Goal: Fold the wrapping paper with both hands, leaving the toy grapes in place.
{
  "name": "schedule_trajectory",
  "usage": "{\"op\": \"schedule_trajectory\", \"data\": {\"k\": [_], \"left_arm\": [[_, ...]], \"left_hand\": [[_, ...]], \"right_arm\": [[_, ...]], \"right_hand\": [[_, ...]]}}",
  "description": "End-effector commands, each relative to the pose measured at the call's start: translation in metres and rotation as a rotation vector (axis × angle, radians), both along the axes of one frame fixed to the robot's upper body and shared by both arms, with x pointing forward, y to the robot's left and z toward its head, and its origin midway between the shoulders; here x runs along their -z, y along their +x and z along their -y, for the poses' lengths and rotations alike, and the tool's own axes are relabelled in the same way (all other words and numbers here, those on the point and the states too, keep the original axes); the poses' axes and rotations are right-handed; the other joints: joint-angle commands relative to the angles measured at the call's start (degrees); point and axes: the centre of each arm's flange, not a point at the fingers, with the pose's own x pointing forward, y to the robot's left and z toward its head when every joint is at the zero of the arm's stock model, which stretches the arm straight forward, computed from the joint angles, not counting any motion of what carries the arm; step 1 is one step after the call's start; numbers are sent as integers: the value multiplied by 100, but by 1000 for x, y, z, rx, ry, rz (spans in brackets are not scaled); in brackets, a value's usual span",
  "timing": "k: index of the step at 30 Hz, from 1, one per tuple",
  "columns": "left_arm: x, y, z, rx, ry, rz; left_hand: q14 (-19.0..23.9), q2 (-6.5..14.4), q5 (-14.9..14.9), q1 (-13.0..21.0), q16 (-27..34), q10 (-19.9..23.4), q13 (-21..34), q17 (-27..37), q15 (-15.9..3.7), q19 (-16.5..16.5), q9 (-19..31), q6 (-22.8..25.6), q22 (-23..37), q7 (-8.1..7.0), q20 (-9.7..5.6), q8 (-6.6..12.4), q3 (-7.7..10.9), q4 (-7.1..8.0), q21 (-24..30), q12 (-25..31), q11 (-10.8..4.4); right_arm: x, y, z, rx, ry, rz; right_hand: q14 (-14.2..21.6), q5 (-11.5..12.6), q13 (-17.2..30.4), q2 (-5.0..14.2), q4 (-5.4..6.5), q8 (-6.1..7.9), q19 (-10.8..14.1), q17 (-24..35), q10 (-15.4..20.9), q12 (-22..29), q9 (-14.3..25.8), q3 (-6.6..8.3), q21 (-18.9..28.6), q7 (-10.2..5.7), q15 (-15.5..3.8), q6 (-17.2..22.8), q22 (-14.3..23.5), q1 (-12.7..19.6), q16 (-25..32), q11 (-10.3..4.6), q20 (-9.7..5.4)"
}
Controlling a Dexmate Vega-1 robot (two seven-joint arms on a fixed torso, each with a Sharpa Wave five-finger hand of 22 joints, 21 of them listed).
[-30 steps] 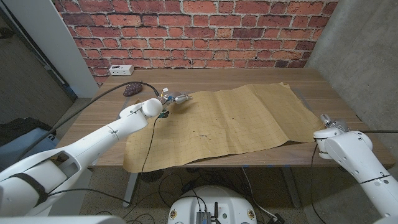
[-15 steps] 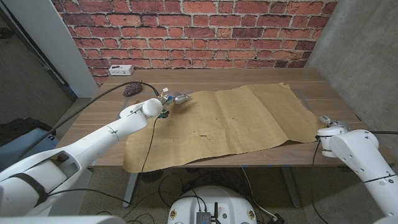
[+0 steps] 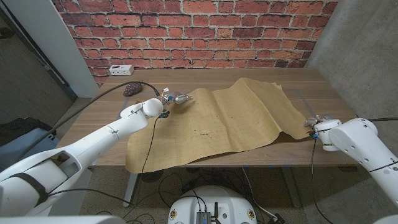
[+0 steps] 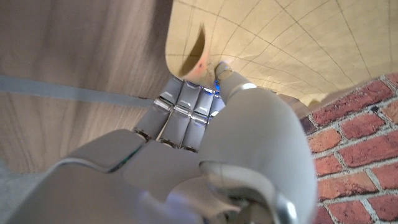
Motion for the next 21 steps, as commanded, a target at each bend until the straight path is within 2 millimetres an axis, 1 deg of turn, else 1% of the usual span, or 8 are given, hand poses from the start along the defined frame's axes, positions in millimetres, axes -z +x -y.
{"op": "schedule_trajectory", "data": {"k": [1, 7, 11, 12, 18, 19, 20, 21], "left_arm": [[3, -3, -1, -3, -2, -3], [3, -4, -1, -3, -1, 1], [2, -5, 0, 0, 1, 2], [2, -5, 0, 1, 1, 2], [1, -4, 0, 0, 7, 2], [0, -4, 0, -1, 11, 2], [0, -4, 0, -1, 11, 2], [0, -3, 1, 0, 12, 1]], "left_hand": [[-16, 18, 3, 4, -13, -27, 13, 1, 5, 67, 26, 30, 17, -11, -3, -8, 34, -33, 32, -3, 5], [-15, 17, 2, -3, -11, -22, 13, 1, 3, 62, 26, 27, 18, -16, -1, -10, 32, -30, 28, -5, 4], [-15, 16, 2, -7, -10, -21, 14, 2, 6, 64, 27, 29, 18, -17, -1, -9, 31, -28, 27, -7, 5], [-14, 16, 2, -8, -9, -20, 14, 2, 7, 64, 27, 31, 18, -17, -1, -9, 30, -27, 27, -8, 2], [-9, 17, 2, -14, -6, -13, 14, 2, 8, 64, 27, 33, 18, -8, -1, -9, 30, -25, 25, -9, 1], [-4, 17, 2, -16, -4, -3, 14, 2, 17, 66, 27, 35, 18, -12, 1, -8, 30, -25, 25, -6, 5], [-4, 17, 2, -16, -4, -5, 14, 2, 20, 65, 27, 33, 19, -12, 0, -9, 29, -24, 24, -7, 2], [-4, 17, 2, -17, -4, -3, 14, 2, 19, 66, 27, 36, 19, -11, 0, -8, 29, -24, 24, -7, 2]], "right_arm": [[-13, -6, -9, 127, -182, 85], [-13, -14, -16, 195, -268, 239], [-14, -21, -22, 224, -278, 346], [-15, -23, -24, 228, -278, 371], [-19, -35, -32, 225, -222, 517], [-20, -39, -34, 225, -204, 562], [-20, -39, -34, 224, -204, 565], [-21, -43, -36, 214, -174, 609]], "right_hand": [[142, -1, 250, 100, 39, 175, 70, 216, 265, 251, 109, -42, 254, 39, -512, 354, 102, 304, 102, 91, -97], [294, 3, 267, 30, 29, 242, 169, 245, 392, 326, 129, -63, 399, 90, -479, 499, 122, 370, 96, 130, -69], [372, 12, 278, -40, 33, 267, 211, 260, 443, 355, 146, -74, 467, 97, -455, 536, 125, 362, 77, 163, -39], [389, 15, 273, -51, 38, 273, 212, 261, 453, 356, 150, -76, 479, 96, -449, 543, 124, 354, 72, 151, -29], [484, 40, 301, -109, 53, 300, 195, 274, 489, 386, 175, -80, 528, 113, -428, 572, 121, 320, 48, 137, 10], [495, 46, 306, -121, 50, 308, 195, 278, 495, 391, 181, -78, 538, 113, -433, 584, 120, 319, 41, 129, 17], [509, 50, 307, -127, 49, 309, 192, 280, 498, 392, 184, -76, 543, 113, -440, 582, 120, 320, 41, 127, 22], [524, 59, 318, -140, 47, 318, 191, 286, 521, 406, 194, -72, 557, 123, -438, 590, 118, 319, 33, 123, 30]]}}
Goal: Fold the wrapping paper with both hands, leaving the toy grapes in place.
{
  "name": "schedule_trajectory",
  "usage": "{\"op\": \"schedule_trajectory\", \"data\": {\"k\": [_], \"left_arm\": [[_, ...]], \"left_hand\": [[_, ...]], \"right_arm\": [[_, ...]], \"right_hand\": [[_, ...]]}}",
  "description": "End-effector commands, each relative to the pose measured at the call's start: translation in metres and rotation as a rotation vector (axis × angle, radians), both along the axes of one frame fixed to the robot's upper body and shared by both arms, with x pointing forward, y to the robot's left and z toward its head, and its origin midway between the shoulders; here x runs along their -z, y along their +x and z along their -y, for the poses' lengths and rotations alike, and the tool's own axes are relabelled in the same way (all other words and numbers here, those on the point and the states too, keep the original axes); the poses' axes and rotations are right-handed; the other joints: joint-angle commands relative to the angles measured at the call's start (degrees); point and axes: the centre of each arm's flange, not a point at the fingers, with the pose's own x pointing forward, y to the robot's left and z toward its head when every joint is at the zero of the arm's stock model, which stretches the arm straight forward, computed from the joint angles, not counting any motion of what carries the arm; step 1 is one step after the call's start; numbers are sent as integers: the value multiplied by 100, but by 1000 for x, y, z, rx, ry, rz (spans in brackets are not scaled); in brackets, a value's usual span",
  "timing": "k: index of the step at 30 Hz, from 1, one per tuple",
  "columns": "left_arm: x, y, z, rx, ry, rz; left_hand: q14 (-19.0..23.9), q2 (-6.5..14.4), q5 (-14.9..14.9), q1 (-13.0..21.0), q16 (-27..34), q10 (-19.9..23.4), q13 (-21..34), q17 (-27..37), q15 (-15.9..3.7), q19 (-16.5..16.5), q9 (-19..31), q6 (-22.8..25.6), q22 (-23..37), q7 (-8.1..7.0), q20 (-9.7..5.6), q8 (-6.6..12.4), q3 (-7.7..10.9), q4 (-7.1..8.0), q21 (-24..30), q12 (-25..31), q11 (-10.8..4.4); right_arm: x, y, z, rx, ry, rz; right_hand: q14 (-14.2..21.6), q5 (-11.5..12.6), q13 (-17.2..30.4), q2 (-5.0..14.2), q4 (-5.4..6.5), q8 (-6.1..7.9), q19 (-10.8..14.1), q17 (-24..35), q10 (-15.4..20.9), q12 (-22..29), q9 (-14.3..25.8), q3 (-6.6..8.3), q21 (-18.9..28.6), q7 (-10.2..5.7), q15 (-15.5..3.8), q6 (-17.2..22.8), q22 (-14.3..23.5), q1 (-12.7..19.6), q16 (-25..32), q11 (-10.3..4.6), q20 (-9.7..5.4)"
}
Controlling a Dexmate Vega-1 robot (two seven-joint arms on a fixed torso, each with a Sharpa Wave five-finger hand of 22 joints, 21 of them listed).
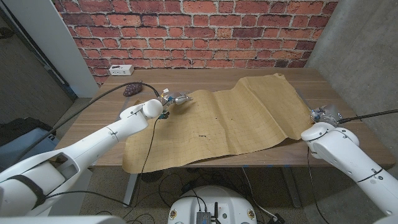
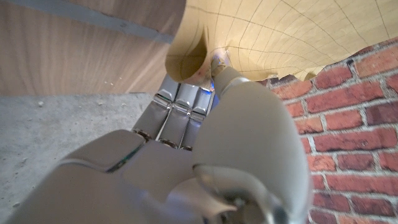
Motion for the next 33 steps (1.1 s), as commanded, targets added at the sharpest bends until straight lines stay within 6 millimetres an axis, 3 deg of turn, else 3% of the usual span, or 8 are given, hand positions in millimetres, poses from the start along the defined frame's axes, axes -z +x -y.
{"op": "schedule_trajectory", "data": {"k": [1, 19, 33], "left_arm": [[-3, 1, 1, 2, 11, 0], [-5, 9, 2, -7, 41, -38], [-5, 14, 6, -11, 72, -33]], "left_hand": [[-5, 17, 2, -18, -3, -7, 15, 1, 13, 65, 27, 38, 17, -3, 0, -7, 29, -24, 46, -10, 2], [303, 2, 2, -70, 76, 264, 15, 1, 46, 145, 27, 254, 18, 96, 29, 50, 14, -4, 62, 55, 17], [376, -7, 3, -95, 69, 349, 15, 1, 39, 175, 27, 349, 18, 120, 42, 61, 8, 6, 65, 62, 20]], "right_arm": [[-11, -26, -16, -25, 36, 336], [-29, -57, -41, -143, 259, 647], [-75, -89, -81, -85, 266, 505]], "right_hand": [[289, 78, 326, -115, -5, 62, 7, 32, 339, 287, 34, 1, 58, 5, -506, 67, 17, -25, -25, 129, 51], [465, 188, 414, -212, -27, 117, 13, 142, 439, 351, 119, 76, 218, 85, -492, 96, -15, 5, -74, 139, 61], [666, 322, 481, -353, -44, 139, 123, 341, 618, 416, 133, 141, 413, 213, -430, 206, -71, 52, -19, 204, 95]]}}
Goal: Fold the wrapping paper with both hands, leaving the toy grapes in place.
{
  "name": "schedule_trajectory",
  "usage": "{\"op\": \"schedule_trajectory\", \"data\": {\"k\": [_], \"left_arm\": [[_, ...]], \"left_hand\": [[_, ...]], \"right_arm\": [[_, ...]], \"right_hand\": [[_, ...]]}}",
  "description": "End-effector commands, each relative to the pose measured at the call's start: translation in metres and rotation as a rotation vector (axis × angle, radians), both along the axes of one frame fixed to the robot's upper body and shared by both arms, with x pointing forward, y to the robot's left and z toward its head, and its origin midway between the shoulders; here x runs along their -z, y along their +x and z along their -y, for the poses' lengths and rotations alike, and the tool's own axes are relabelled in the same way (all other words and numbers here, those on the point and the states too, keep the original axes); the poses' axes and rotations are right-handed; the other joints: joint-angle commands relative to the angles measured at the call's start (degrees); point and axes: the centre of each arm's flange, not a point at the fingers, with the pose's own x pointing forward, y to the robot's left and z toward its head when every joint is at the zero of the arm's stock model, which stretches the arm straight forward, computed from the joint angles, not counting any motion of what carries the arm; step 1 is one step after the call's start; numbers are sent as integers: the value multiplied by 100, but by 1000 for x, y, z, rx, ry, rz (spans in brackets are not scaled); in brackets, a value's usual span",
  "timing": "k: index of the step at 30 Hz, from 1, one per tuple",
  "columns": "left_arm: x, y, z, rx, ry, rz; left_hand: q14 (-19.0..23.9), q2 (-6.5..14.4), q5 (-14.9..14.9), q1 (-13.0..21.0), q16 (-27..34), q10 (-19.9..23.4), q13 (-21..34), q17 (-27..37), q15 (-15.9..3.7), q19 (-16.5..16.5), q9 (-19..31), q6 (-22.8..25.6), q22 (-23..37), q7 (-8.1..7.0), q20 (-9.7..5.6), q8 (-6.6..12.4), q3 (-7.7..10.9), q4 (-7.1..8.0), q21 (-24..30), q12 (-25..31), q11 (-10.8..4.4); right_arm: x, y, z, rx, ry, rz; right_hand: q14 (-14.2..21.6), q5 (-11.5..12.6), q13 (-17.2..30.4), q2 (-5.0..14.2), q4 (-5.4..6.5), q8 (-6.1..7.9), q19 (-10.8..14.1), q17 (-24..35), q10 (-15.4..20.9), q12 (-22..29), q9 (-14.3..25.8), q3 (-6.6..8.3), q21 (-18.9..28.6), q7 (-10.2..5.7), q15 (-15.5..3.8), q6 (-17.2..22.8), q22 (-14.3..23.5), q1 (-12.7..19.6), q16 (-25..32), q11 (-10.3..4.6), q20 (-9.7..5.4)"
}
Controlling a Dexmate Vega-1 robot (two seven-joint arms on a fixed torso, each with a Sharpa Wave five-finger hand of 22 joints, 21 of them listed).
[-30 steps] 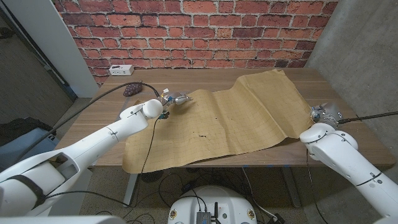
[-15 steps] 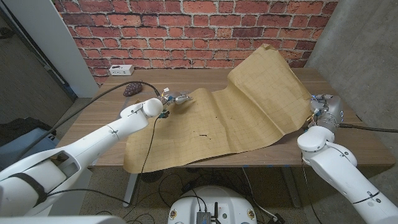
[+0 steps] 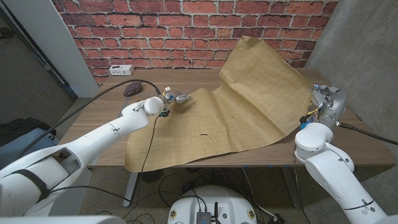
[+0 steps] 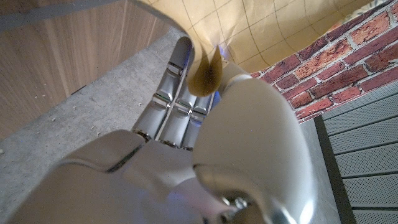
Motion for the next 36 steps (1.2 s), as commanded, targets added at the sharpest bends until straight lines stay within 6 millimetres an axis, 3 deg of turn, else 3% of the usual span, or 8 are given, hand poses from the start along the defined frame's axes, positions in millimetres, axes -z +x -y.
{"op": "schedule_trajectory", "data": {"k": [1, 14, 20, 27, 36], "left_arm": [[1, 6, 3, -1, 20, -6], [12, 15, 2, 9, 25, -10], [20, 23, 5, 31, 30, -29], [26, 32, 10, 69, 44, -43], [26, 38, 12, 99, 57, -33]], "left_hand": [[70, -14, 3, -42, 40, 53, 16, 1, 4, 144, 27, 41, 19, -4, 74, 33, 7, 7, 36, 37, 2], [76, -17, 4, -59, 24, 63, 16, 1, 9, 146, 27, 64, 19, 0, 71, 25, 3, 15, 31, 24, 2], [102, -19, 4, -66, 24, 110, 16, 1, -3, 149, 27, 86, 19, 6, 67, 24, 2, 17, 29, 33, -1], [252, -23, 5, -80, 49, 255, 15, -1, -24, 202, 26, 187, 18, 26, 71, 39, 3, 19, 40, 62, -28], [289, -24, 6, -83, 41, 290, 15, -3, -33, 228, 26, 224, 17, 34, 53, 36, 5, 18, 43, 57, -28]], "right_arm": [[-34, -27, -28, -9, 22, -114], [-87, -49, -66, -17, -97, -281], [-108, -58, -97, 6, -225, -213], [-121, -71, -128, -17, -310, -141], [-131, -76, -139, -208, -287, -151]], "right_hand": [[124, 73, 483, -68, 24, 31, 67, 75, 500, 413, 25, 60, 72, 68, -128, 46, -5, 4, 39, 269, 0], [201, 170, 474, -126, 26, -14, 62, 260, 573, 400, 6, 123, 186, 141, -101, 71, -70, 30, 71, 323, 16], [251, 208, 470, -144, 32, -19, 88, 327, 609, 397, 7, 147, 240, 158, -134, 106, -98, 30, 86, 336, 29], [332, 273, 483, -173, 39, -26, 139, 423, 706, 421, 12, 180, 321, 183, -173, 152, -139, 20, 110, 341, 22], [369, 344, 495, -200, 41, -41, 174, 525, 742, 420, 32, 214, 398, 226, -197, 164, -182, 14, 119, 348, 19]]}}
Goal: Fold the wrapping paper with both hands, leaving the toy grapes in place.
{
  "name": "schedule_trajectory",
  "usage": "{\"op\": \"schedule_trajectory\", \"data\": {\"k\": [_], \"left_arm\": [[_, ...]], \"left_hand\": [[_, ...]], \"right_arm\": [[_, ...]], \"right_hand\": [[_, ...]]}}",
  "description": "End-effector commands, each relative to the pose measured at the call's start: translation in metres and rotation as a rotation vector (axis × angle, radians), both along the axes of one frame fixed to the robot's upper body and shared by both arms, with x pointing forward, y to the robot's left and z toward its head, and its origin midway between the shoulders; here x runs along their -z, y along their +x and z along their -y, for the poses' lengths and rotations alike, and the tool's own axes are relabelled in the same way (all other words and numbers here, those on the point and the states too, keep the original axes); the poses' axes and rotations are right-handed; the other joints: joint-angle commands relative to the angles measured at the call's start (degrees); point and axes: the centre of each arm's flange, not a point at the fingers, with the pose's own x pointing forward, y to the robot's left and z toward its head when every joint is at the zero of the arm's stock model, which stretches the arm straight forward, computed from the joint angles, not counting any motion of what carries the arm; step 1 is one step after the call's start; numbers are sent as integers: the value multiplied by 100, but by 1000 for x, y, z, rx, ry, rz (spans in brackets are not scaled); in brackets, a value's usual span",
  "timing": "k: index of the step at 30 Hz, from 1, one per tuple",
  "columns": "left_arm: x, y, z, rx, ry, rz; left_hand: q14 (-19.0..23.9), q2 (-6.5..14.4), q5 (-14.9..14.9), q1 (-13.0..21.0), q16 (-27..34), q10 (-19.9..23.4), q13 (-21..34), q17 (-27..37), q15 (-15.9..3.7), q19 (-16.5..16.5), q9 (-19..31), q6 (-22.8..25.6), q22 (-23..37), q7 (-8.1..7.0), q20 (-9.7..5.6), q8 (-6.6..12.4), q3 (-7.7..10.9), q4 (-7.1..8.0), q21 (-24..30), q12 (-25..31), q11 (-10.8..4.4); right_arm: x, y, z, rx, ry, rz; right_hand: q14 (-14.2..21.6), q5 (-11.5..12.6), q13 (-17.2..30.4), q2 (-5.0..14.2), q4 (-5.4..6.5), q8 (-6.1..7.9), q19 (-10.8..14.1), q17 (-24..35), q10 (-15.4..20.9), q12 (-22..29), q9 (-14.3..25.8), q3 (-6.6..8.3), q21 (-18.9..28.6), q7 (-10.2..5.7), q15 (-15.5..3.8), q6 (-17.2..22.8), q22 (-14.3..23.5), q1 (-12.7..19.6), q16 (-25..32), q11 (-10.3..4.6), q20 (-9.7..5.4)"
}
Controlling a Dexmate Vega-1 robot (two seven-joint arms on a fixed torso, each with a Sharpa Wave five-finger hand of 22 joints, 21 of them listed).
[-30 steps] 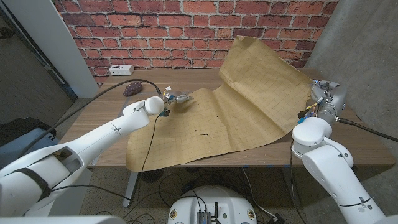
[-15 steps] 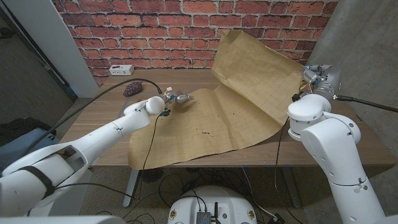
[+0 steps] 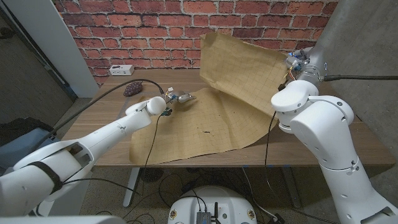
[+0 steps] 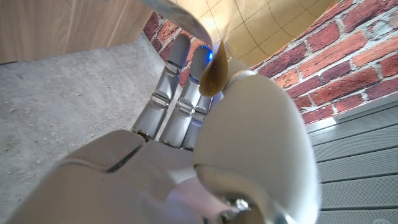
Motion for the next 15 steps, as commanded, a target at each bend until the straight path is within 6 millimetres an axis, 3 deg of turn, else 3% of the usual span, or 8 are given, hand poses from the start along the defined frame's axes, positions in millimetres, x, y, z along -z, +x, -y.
{"op": "schedule_trajectory", "data": {"k": [1, 15], "left_arm": [[9, 10, 4, 42, 22, -14], [10, 13, 3, 67, 24, -10]], "left_hand": [[64, -1, 3, -60, 23, 50, 22, 30, 26, 345, 26, 52, 22, 4, 271, 36, 6, 17, 63, 28, -3], [71, -3, 4, -64, 3, 51, 22, 29, 26, 351, 25, 65, 22, -2, 276, 22, 9, 14, 58, 7, 3]], "right_arm": [[-13, -12, -26, -165, -24, -21], [-16, -2, -30, -397, 70, -121]], "right_hand": [[87, 57, 497, 7, 9, -17, 64, 58, 628, 357, 32, 61, 72, 54, -85, 25, -4, 61, 30, 357, 4], [93, 141, 491, 2, 19, -80, 80, 211, 603, 309, 37, 106, 185, 92, -93, -14, -58, 63, 28, 379, -18]]}}
